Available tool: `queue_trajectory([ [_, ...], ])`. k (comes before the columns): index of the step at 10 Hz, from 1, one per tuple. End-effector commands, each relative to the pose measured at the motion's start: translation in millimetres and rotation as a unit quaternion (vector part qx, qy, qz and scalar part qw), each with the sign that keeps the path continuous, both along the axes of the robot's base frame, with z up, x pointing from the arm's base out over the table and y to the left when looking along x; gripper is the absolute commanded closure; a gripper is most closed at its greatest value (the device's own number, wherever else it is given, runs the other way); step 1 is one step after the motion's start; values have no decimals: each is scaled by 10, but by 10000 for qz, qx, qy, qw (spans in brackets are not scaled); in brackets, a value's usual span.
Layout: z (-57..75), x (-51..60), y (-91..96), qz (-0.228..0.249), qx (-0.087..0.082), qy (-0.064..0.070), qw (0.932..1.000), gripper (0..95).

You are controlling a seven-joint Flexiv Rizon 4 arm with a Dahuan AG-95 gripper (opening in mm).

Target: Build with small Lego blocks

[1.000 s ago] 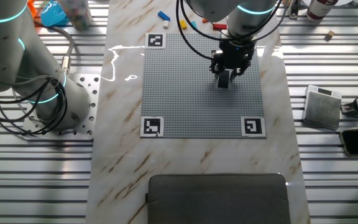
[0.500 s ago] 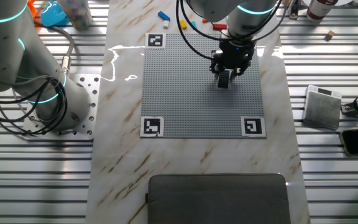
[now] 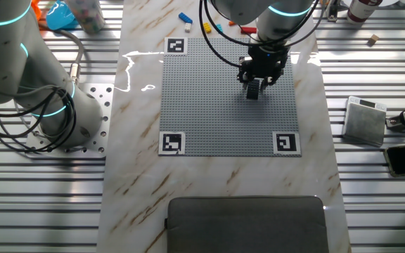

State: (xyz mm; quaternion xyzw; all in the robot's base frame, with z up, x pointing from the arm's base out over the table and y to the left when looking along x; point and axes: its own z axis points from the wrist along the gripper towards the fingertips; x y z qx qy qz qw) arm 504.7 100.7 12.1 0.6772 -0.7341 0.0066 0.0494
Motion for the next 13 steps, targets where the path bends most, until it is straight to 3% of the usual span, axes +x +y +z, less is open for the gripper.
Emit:
queue_trajectory([
  [1, -2, 3, 1, -7, 2, -2, 10000, 570],
  [7, -2, 3, 1, -7, 2, -2, 10000, 570],
  [8, 311, -38, 210, -286, -20, -6, 9996, 760],
  [13, 315, -40, 212, -297, -19, -8, 9996, 760],
])
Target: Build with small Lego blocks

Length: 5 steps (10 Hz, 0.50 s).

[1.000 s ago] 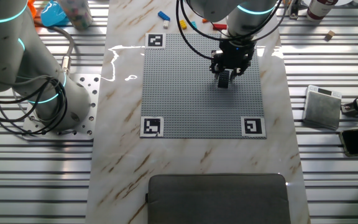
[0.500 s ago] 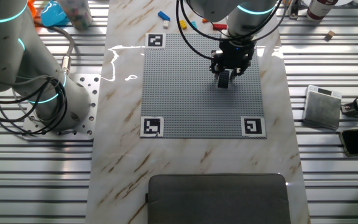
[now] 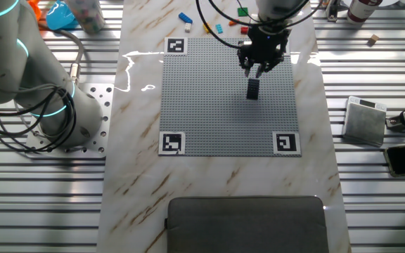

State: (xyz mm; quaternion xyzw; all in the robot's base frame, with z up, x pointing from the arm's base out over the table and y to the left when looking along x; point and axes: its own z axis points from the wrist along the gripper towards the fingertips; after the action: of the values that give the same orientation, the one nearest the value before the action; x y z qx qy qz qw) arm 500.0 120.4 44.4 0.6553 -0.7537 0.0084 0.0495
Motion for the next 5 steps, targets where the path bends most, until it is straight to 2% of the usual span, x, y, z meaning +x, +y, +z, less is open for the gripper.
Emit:
queue_trajectory([
  [1, -7, 8, 16, -20, 12, 12, 10000, 760],
  [5, -44, 29, 95, -82, 67, -4, 9999, 760],
])
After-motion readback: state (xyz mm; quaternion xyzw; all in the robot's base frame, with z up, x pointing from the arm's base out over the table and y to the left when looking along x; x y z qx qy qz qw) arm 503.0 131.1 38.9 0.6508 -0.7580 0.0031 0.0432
